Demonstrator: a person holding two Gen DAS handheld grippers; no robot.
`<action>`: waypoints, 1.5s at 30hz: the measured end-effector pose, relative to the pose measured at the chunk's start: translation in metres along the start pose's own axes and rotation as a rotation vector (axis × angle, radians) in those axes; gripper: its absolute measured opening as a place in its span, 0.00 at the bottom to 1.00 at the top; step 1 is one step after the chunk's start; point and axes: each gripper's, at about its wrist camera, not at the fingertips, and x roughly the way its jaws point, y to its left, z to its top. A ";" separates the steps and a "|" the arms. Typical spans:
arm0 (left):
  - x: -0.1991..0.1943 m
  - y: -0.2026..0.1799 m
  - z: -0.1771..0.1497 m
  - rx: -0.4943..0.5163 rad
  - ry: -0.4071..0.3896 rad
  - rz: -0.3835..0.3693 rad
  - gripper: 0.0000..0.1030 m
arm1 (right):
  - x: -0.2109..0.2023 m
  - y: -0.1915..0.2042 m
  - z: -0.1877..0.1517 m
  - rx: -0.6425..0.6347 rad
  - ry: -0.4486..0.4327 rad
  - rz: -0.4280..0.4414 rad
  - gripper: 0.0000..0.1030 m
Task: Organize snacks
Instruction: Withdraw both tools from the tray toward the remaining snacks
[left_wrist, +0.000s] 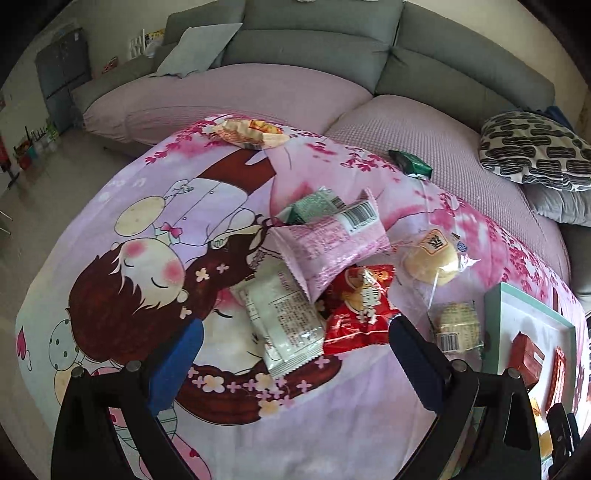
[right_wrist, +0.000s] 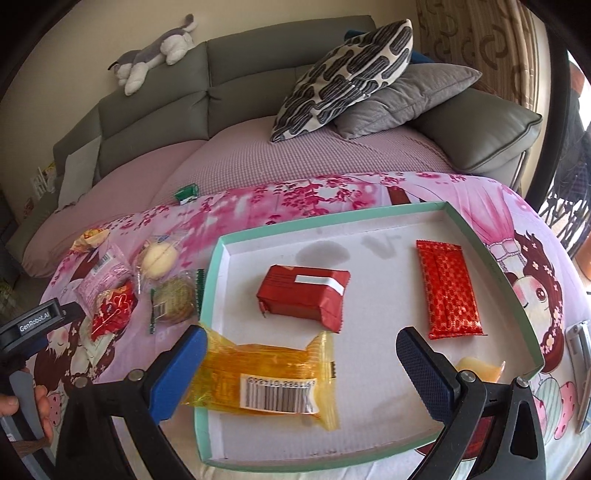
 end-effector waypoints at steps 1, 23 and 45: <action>0.000 0.004 0.000 -0.008 0.001 0.002 0.97 | 0.000 0.005 0.000 -0.011 -0.002 0.010 1.00; -0.003 -0.002 0.011 0.080 -0.019 0.016 0.97 | 0.011 0.064 -0.003 -0.087 0.029 0.107 1.00; 0.030 0.003 0.032 0.060 0.062 -0.190 0.97 | 0.040 0.085 0.021 -0.142 0.070 0.064 1.00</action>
